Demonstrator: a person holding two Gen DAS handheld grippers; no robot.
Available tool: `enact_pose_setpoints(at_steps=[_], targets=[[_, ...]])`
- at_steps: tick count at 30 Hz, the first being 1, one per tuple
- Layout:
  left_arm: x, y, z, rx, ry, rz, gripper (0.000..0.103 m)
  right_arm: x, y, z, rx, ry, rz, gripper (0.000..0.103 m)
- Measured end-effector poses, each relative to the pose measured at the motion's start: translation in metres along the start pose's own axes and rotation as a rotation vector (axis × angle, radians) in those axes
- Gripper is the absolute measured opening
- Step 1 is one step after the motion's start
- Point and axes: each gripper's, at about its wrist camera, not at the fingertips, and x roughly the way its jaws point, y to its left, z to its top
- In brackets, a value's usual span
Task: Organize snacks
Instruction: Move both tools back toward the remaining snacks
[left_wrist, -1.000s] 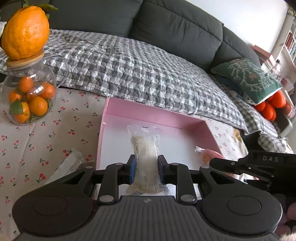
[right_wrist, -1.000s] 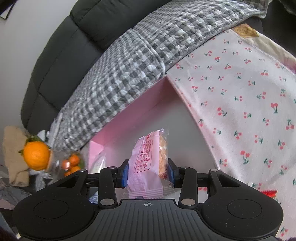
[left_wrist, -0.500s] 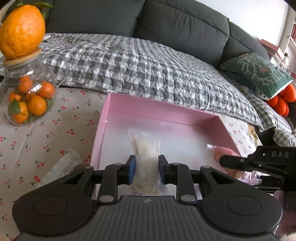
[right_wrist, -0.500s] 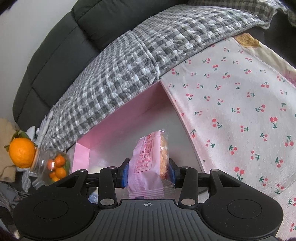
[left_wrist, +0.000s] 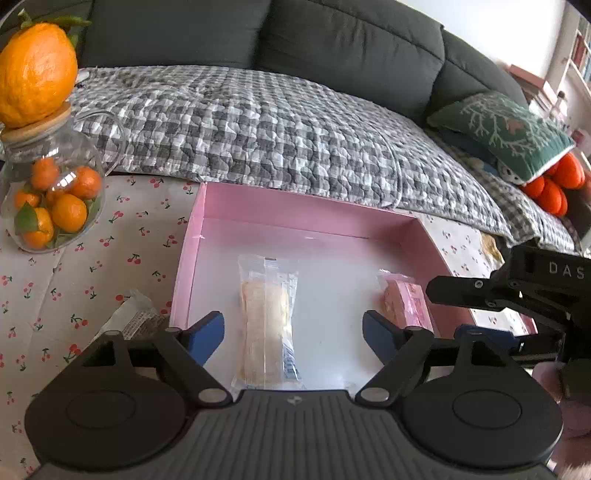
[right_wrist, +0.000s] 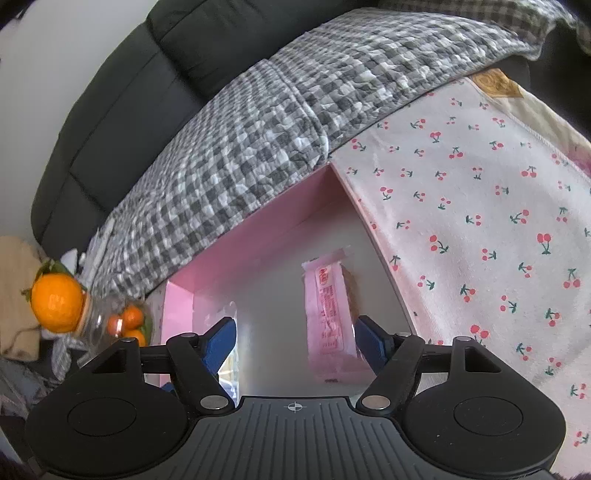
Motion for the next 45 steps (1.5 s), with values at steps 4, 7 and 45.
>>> enact_pose_setpoints(at_steps=[4,7,45], targets=[[-0.004,-0.003,0.0,0.015,0.027,-0.005,0.09,-0.006,0.004,-0.002,-0.031,0.012,-0.016,0.08],[-0.009,-0.004,-0.002,0.016,0.031,0.0,0.097,-0.012,0.007,-0.005,-0.048,0.013,-0.026,0.081],[-0.045,-0.007,-0.048,0.199,0.134,0.042,0.102,-0.08,-0.013,-0.062,-0.503,-0.029,-0.197,0.094]])
